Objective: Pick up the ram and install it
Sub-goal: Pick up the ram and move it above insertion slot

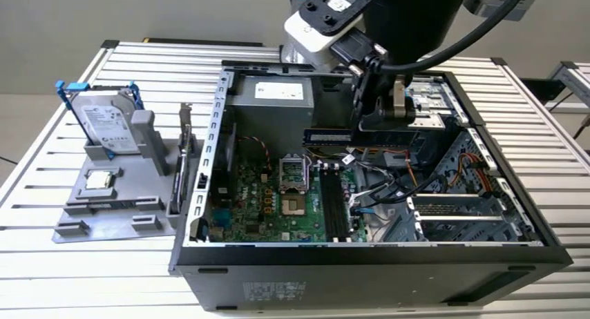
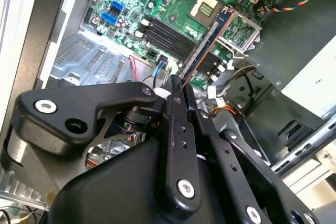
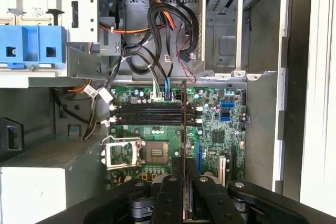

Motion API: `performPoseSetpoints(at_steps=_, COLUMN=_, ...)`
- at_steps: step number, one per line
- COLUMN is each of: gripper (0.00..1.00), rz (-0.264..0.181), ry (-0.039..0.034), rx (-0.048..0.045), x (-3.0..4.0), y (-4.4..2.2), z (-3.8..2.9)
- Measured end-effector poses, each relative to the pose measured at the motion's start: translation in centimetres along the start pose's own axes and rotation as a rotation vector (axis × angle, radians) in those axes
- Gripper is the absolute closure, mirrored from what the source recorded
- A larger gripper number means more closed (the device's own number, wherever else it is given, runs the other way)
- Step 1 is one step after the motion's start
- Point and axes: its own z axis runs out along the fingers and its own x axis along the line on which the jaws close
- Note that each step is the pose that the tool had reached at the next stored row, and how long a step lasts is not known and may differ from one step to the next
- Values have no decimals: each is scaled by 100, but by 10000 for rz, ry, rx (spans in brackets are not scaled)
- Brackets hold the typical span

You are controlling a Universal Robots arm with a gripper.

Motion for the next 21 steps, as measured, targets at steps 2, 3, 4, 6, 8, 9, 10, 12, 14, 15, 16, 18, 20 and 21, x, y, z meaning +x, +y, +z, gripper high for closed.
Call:
performPoseSetpoints(at_steps=2, gripper=100, rz=-1, ry=0, rx=0, x=0, y=20, z=0)
performPoseSetpoints(at_steps=3, gripper=100, rz=-1, ry=-1, rx=0, x=0, y=29, z=0)
performPoseSetpoints(at_steps=4, gripper=100, rz=-1, ry=0, rx=0, x=1, y=39, z=0)
performPoseSetpoints(at_steps=6, gripper=100, rz=-1, ry=0, rx=0, x=1, y=60, z=0)
performPoseSetpoints(at_steps=8, gripper=100, rz=0, ry=0, rx=0, x=1, y=79, z=1)
performPoseSetpoints(at_steps=9, gripper=100, rz=-1, ry=-1, rx=0, x=1, y=88, z=1)
performPoseSetpoints(at_steps=10, gripper=100, rz=6, ry=-1, rx=0, x=1, y=100, z=1)
performPoseSetpoints(at_steps=12, gripper=100, rz=90, ry=-2, rx=0, x=2, y=118, z=1)
performPoseSetpoints(at_steps=14, gripper=100, rz=197, ry=-2, rx=0, x=2, y=132, z=2)
performPoseSetpoints(at_steps=15, gripper=100, rz=250, ry=-2, rx=0, x=2, y=138, z=2)
performPoseSetpoints(at_steps=16, gripper=100, rz=300, ry=-2, rx=0, x=2, y=147, z=2)
performPoseSetpoints(at_steps=18, gripper=100, rz=367, ry=-3, rx=0, x=2, y=163, z=3)
performPoseSetpoints(at_steps=20, gripper=100, rz=373, ry=-2, rx=-1, x=3, y=180, z=3)
performPoseSetpoints(at_steps=21, gripper=100, rz=373, ry=-2, rx=-1, x=3, y=186, z=3)
